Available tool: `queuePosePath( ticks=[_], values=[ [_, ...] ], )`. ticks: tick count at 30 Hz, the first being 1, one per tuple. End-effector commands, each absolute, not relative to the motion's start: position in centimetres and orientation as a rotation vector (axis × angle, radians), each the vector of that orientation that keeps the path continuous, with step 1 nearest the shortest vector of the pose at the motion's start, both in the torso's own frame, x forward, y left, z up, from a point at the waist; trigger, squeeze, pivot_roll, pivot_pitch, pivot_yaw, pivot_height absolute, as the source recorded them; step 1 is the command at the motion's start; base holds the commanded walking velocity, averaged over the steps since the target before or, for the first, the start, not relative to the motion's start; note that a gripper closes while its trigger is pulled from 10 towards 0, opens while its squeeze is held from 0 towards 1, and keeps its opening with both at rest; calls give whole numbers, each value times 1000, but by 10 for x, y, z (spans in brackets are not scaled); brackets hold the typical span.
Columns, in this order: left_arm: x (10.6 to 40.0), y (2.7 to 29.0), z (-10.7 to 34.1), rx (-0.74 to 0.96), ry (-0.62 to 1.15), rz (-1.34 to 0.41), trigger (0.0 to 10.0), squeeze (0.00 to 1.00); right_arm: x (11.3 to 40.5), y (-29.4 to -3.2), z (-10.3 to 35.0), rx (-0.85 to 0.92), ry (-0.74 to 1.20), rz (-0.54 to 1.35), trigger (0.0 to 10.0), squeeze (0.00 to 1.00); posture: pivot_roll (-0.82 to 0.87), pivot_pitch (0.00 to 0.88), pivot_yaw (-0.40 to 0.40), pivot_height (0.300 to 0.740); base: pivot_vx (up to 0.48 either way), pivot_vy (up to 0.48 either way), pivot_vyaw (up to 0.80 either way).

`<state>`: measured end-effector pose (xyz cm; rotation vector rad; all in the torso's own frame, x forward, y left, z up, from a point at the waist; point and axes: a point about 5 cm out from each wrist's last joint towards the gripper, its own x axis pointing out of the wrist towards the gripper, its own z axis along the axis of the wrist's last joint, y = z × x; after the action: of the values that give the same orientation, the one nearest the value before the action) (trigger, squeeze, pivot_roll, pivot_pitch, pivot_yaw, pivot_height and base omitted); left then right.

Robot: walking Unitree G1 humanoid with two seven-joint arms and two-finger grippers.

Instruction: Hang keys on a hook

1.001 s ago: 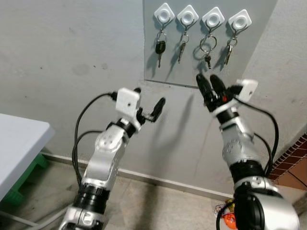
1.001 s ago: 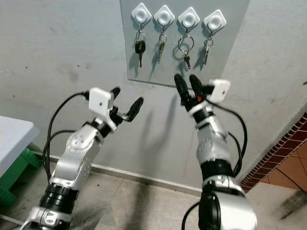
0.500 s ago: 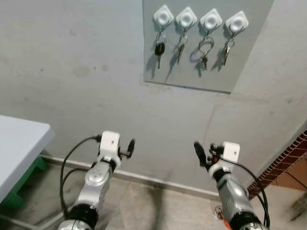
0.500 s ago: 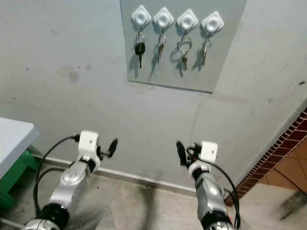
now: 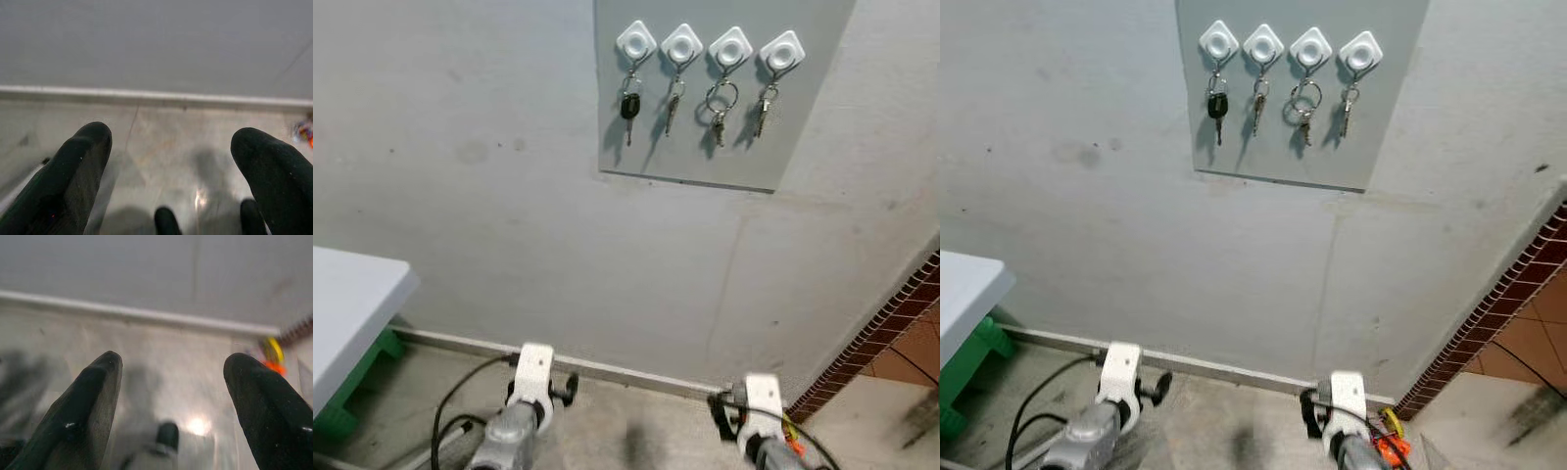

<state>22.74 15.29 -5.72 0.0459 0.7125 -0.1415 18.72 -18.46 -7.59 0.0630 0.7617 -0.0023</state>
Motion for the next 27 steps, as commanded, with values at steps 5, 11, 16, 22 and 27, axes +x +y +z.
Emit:
queuePosePath(
  ticks=[5,11,16,22,27],
  values=[
    [201,166,-74,89,820,-117,10000,0,154,-192,-92,69,903,-61,10000,0,-98,0,45,740,0,0,0],
    [184,177,-82,81,877,-94,10000,0,134,-191,-101,60,977,-61,10000,0,-92,0,42,740,0,0,0],
    [178,182,-84,57,893,-71,10000,0,132,-186,-102,64,981,-48,10000,0,-90,0,33,740,0,0,0],
    [180,182,-83,44,886,-59,10000,0,132,-186,-102,62,989,-49,10000,0,-96,0,34,740,0,0,0],
    [183,180,-82,53,879,-78,10000,0,133,-186,-102,61,990,-47,10000,0,-96,0,32,740,0,0,0]
  ],
)
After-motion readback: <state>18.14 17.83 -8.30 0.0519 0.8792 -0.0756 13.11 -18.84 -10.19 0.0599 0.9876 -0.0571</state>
